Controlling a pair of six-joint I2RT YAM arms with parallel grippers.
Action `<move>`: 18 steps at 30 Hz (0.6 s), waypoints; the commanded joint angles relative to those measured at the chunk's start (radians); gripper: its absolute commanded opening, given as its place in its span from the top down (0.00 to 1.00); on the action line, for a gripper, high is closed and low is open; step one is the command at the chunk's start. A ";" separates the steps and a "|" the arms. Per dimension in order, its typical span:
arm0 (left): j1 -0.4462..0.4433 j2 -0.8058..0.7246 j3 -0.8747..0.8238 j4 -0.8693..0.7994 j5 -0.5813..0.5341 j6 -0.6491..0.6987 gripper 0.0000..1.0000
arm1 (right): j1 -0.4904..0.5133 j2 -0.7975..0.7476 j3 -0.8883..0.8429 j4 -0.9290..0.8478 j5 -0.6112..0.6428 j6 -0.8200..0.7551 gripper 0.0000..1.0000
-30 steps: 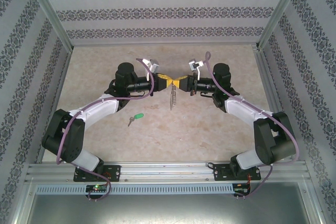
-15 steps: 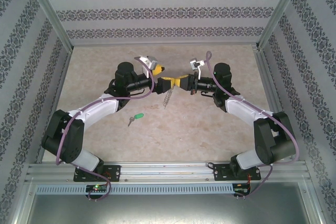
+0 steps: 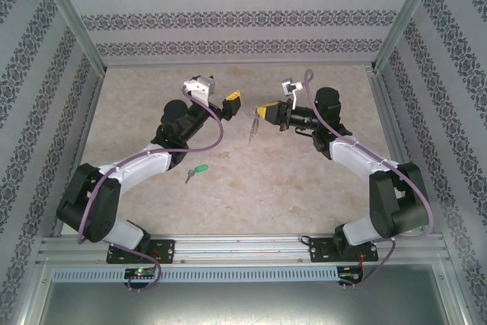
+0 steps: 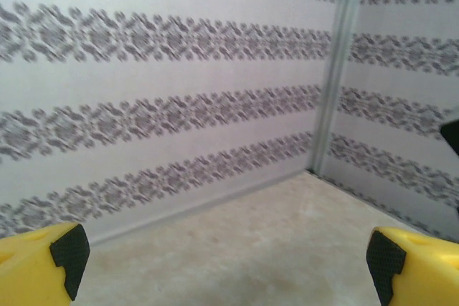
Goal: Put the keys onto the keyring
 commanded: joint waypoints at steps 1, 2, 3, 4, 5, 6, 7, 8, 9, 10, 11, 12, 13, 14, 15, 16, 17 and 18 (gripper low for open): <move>-0.011 0.020 0.014 0.152 -0.118 0.097 0.00 | -0.013 0.002 0.044 0.017 0.004 -0.016 1.00; -0.010 0.027 0.015 0.161 -0.106 0.117 0.00 | -0.013 0.001 0.049 0.016 0.004 -0.016 1.00; -0.008 0.031 0.019 0.166 -0.103 0.131 0.00 | -0.014 0.000 0.052 0.013 0.005 -0.016 1.00; -0.009 0.037 0.022 0.159 -0.129 0.114 0.00 | -0.015 0.000 0.056 0.011 0.007 -0.018 1.00; -0.005 0.043 0.028 0.165 -0.162 0.093 0.00 | -0.013 -0.002 0.060 0.005 0.006 -0.019 1.00; 0.000 0.048 0.030 0.171 -0.152 0.104 0.00 | -0.014 -0.003 0.066 0.002 0.007 -0.021 1.00; 0.004 0.053 0.028 0.180 -0.115 0.145 0.00 | -0.016 -0.004 0.069 -0.004 0.008 -0.024 1.00; 0.006 0.055 0.028 0.185 -0.078 0.189 0.00 | -0.015 -0.006 0.071 -0.007 0.010 -0.027 1.00; 0.007 0.055 0.034 0.175 -0.062 0.214 0.00 | -0.016 -0.007 0.074 -0.011 0.012 -0.030 1.00; 0.006 0.054 0.046 0.143 -0.054 0.235 0.00 | -0.017 -0.009 0.076 -0.012 0.014 -0.030 1.00; 0.007 0.051 0.062 0.107 -0.044 0.261 0.00 | -0.018 -0.007 0.082 -0.011 0.016 -0.032 1.00; 0.007 0.050 0.072 0.082 -0.031 0.288 0.00 | -0.017 -0.006 0.086 -0.011 0.017 -0.033 1.00; 0.007 0.049 0.081 0.065 -0.014 0.315 0.00 | -0.017 -0.005 0.089 -0.013 0.018 -0.034 1.00; 0.007 0.047 0.087 0.053 0.004 0.334 0.00 | -0.017 -0.004 0.093 -0.013 0.021 -0.035 1.00; 0.007 0.047 0.095 0.038 0.020 0.345 0.00 | -0.017 -0.002 0.096 -0.012 0.023 -0.037 1.00; 0.006 0.048 0.106 0.011 0.035 0.353 0.00 | -0.017 -0.001 0.099 -0.007 0.025 -0.037 1.00; 0.006 0.047 0.120 -0.021 0.057 0.355 0.00 | -0.018 0.001 0.100 -0.004 0.028 -0.037 1.00; 0.006 0.047 0.133 -0.055 0.067 0.352 0.00 | -0.017 0.003 0.102 -0.001 0.033 -0.038 1.00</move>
